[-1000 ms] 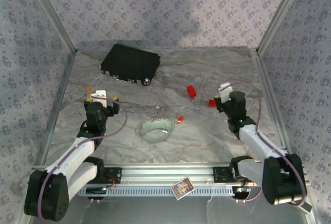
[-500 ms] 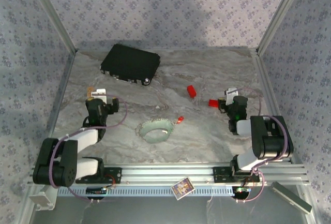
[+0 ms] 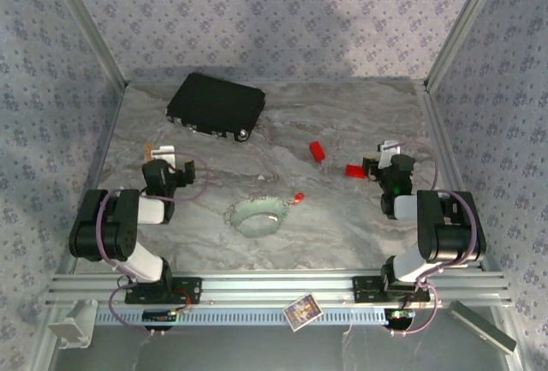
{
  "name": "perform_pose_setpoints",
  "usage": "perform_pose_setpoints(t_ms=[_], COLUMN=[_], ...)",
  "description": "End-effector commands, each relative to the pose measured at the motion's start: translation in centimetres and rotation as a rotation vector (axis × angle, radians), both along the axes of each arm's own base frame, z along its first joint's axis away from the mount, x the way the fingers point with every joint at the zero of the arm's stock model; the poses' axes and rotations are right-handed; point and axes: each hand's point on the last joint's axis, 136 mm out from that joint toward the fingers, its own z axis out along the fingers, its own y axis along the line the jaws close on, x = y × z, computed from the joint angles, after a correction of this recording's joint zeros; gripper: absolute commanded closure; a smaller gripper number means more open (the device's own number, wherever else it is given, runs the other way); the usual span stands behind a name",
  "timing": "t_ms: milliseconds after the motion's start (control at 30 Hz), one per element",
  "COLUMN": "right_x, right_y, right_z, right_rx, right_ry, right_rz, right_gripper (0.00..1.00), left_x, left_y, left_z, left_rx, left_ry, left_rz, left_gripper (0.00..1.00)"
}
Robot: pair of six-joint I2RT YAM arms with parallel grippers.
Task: Put the keys on the keyring
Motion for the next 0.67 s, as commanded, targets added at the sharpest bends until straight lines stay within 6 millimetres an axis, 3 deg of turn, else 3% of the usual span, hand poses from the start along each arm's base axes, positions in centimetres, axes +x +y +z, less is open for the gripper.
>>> perform_pose_setpoints(t_ms=[0, 100, 467, 633], right_x=[0.7, 0.7, 0.7, 0.7], right_y=[-0.1, -0.1, 0.0, 0.0], right_z=[0.8, 0.9, 0.9, 0.8], right_rx=[0.018, 0.017, 0.016, 0.018], right_ry=[-0.027, -0.029, -0.026, -0.025], right_rz=[-0.003, -0.003, -0.002, -0.003], right_gripper=[0.45, 0.44, 0.37, 0.24], left_x=[1.3, 1.7, 1.8, 1.7], left_y=[0.7, -0.5, -0.5, -0.5], left_z=[2.1, 2.2, 1.9, 2.0], left_rx=[-0.046, -0.035, -0.043, -0.049], left_ry=[-0.062, -0.051, -0.038, -0.042], left_rz=[0.026, -0.037, -0.046, -0.049], left_gripper=[0.0, 0.0, 0.0, 0.0])
